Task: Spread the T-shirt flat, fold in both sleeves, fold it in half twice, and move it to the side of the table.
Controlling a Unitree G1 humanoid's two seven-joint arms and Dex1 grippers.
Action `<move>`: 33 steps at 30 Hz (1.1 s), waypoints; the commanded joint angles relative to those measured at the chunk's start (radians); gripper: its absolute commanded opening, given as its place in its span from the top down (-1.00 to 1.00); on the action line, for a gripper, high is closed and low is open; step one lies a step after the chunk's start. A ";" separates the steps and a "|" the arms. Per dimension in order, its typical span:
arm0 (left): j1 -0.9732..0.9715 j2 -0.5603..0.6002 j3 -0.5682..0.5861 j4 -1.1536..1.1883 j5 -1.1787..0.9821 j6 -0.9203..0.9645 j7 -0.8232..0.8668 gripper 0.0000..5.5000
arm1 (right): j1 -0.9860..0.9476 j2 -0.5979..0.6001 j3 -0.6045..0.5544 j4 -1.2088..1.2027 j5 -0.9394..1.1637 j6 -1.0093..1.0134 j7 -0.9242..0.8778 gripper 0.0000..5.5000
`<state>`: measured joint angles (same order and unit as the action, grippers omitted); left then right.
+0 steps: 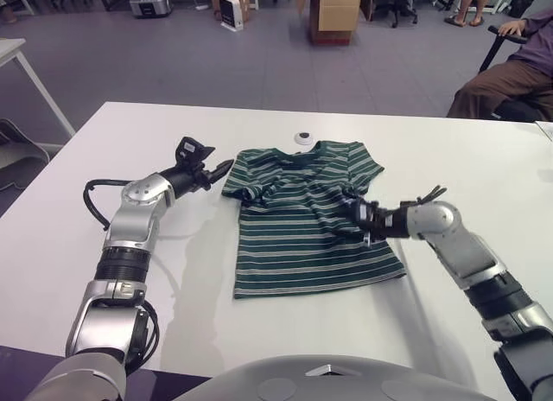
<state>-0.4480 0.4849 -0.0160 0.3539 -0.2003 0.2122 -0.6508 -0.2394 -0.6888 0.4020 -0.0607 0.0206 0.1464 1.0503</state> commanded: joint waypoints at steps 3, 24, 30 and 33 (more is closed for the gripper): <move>-0.130 -0.038 -0.079 0.301 0.139 -0.039 0.054 -0.10 | 0.090 -0.095 0.074 -0.180 -0.062 0.026 0.088 0.34; -0.144 0.154 -0.018 0.410 0.253 -0.324 0.047 -0.10 | -0.104 0.014 -0.191 0.093 0.124 0.085 -0.061 0.34; 0.016 0.004 0.185 0.196 -0.011 0.056 0.127 -0.10 | -0.117 0.177 -0.270 0.247 0.173 0.112 -0.217 0.34; 0.052 -0.059 0.248 0.199 -0.085 0.169 0.178 -0.03 | -0.097 0.184 -0.270 0.254 0.160 0.105 -0.225 0.34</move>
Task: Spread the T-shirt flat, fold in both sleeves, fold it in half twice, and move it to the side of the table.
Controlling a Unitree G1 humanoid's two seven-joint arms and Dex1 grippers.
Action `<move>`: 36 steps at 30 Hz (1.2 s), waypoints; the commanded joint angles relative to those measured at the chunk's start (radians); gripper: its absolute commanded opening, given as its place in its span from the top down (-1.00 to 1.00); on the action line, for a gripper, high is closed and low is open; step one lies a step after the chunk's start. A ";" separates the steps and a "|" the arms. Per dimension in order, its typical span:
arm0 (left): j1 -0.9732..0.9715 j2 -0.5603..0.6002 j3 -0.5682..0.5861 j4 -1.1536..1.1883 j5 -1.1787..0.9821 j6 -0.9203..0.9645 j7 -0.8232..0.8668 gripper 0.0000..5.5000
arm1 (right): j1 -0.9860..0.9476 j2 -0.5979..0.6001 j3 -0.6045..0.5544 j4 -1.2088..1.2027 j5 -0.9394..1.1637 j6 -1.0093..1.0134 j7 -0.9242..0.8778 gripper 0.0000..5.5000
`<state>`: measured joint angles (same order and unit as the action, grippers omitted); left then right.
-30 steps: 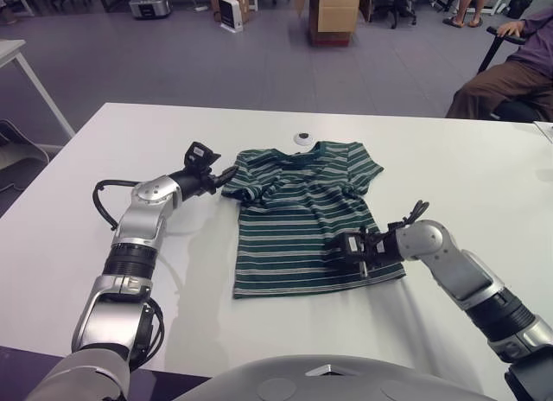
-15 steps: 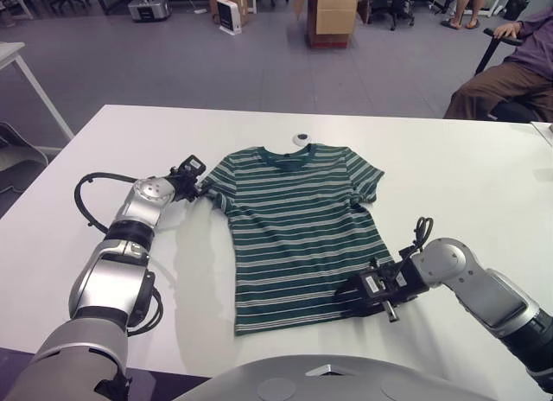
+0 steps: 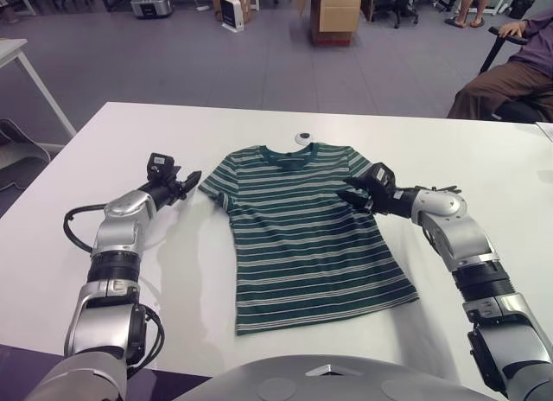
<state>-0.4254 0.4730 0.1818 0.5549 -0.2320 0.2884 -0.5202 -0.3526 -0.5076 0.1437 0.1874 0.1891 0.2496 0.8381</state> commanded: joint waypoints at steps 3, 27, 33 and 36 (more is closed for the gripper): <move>0.032 -0.072 0.005 0.010 -0.028 0.113 0.037 0.17 | 0.021 0.006 -0.014 0.003 -0.012 0.000 -0.016 0.34; -0.017 -0.185 -0.029 -0.212 -0.169 0.181 -0.036 0.99 | 0.009 0.043 -0.019 0.014 -0.032 -0.005 -0.031 0.34; -0.091 -0.238 -0.077 -0.106 -0.129 0.166 -0.006 0.99 | 0.016 0.054 -0.022 0.008 -0.032 0.003 -0.043 0.34; -0.141 -0.255 -0.086 -0.007 -0.105 0.130 -0.001 0.99 | 0.018 0.061 -0.020 0.006 -0.031 0.005 -0.048 0.34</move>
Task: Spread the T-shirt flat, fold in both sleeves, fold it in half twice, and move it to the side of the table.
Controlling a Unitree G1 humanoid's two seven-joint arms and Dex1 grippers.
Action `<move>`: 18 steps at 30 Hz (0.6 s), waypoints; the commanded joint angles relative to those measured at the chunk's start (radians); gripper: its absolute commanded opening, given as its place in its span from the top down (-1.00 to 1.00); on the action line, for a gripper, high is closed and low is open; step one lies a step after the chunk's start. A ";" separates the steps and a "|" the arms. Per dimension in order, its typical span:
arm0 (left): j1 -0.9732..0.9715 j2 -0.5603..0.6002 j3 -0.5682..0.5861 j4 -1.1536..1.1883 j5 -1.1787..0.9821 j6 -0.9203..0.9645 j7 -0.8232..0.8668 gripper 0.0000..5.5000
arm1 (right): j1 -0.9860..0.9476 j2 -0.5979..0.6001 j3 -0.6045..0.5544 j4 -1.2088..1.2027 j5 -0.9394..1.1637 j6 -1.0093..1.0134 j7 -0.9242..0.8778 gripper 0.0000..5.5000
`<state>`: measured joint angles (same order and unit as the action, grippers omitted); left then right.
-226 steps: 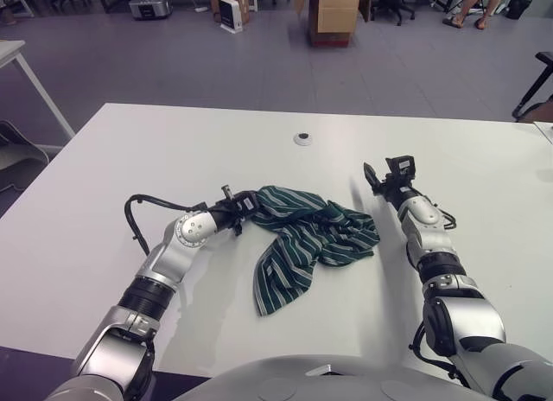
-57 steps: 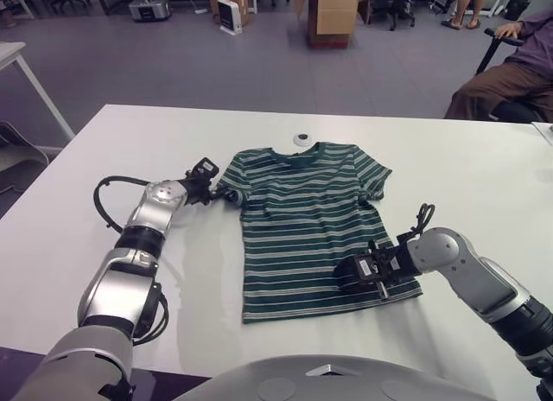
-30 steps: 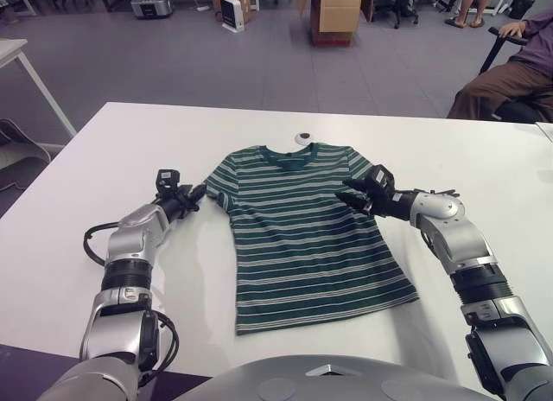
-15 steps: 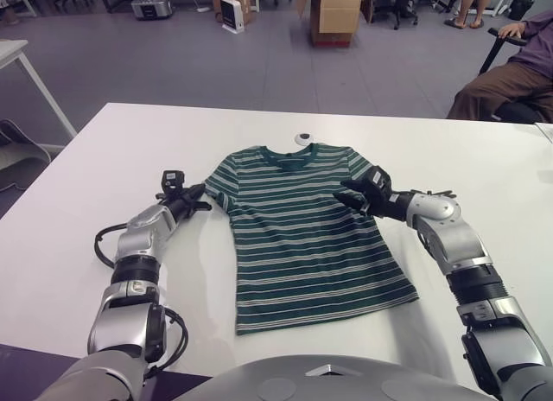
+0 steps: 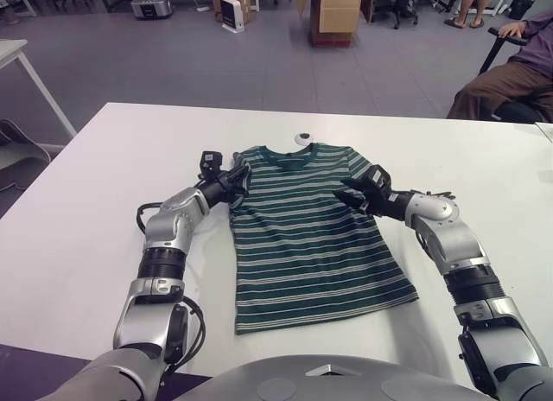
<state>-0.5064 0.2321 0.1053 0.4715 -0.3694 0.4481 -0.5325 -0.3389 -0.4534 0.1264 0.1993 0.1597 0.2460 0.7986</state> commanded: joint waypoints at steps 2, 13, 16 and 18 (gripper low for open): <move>-0.075 -0.029 -0.015 0.112 0.042 -0.042 0.005 0.99 | 0.006 0.014 -0.007 -0.005 -0.002 0.010 -0.018 0.34; -0.146 -0.100 -0.005 0.283 0.061 -0.102 0.020 0.99 | -0.089 0.090 -0.250 0.273 0.049 0.059 -0.347 0.34; -0.124 -0.104 -0.017 0.250 0.066 -0.097 0.002 0.82 | -0.111 0.103 -0.327 0.355 0.095 0.082 -0.402 0.34; -0.099 -0.104 -0.015 0.192 0.058 -0.103 -0.014 0.73 | -0.126 0.111 -0.349 0.404 0.108 0.090 -0.419 0.34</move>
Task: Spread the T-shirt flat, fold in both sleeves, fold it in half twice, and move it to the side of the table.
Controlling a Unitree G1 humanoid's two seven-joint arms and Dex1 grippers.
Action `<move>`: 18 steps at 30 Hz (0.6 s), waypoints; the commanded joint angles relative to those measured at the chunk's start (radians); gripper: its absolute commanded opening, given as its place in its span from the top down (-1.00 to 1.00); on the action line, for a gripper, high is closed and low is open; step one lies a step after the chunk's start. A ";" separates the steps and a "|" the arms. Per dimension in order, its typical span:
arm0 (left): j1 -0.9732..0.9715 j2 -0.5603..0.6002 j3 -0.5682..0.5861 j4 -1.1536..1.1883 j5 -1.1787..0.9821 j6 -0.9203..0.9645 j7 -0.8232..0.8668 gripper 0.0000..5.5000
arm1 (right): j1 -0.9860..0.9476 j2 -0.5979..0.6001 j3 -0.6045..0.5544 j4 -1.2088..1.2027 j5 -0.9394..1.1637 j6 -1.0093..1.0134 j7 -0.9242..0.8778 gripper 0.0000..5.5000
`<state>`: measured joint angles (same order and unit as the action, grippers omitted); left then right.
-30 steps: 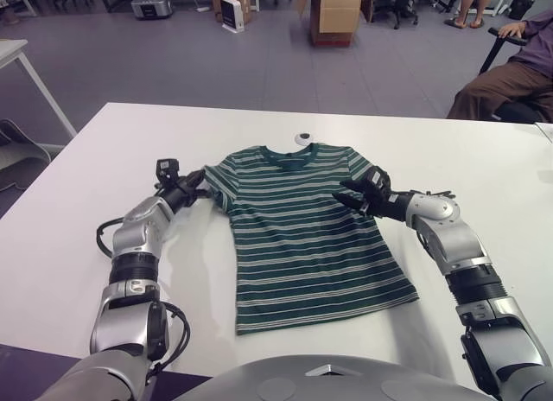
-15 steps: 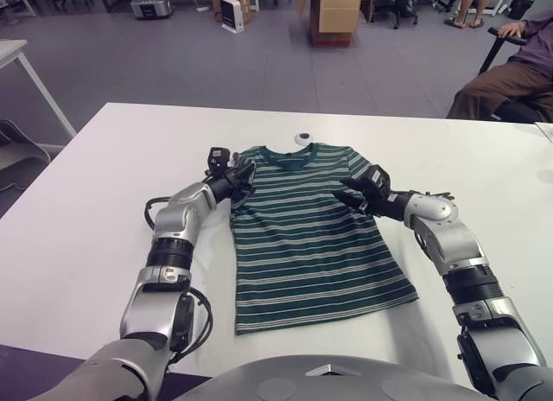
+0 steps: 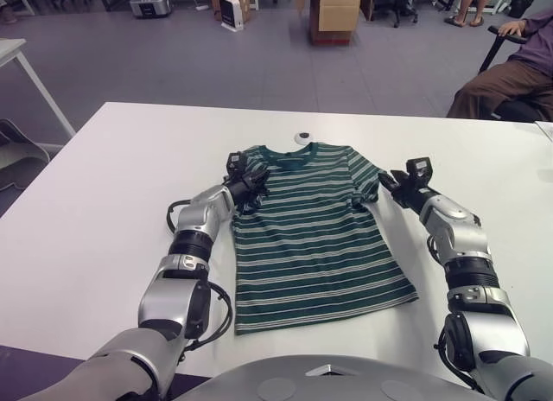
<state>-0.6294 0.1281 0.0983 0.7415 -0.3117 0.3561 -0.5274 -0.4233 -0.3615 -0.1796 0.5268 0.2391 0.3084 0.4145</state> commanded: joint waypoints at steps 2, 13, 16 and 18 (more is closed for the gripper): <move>0.058 0.001 -0.005 -0.166 -0.011 -0.018 -0.033 0.61 | -0.048 0.030 -0.066 0.109 0.050 0.047 -0.035 0.34; 0.269 0.070 0.065 -0.556 -0.049 0.051 0.037 -0.04 | -0.092 0.067 -0.151 0.193 0.149 0.078 -0.013 0.76; 0.302 0.075 0.057 -0.604 -0.036 0.061 0.057 -0.25 | -0.091 0.079 -0.167 0.148 0.179 0.090 -0.005 0.54; 0.317 0.078 0.051 -0.630 -0.028 0.064 0.071 -0.34 | -0.098 0.088 -0.170 0.138 0.188 0.096 -0.012 0.40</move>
<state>-0.3256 0.1971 0.1589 0.1379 -0.3501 0.4074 -0.4712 -0.4990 -0.2887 -0.3435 0.6839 0.4106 0.3878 0.4081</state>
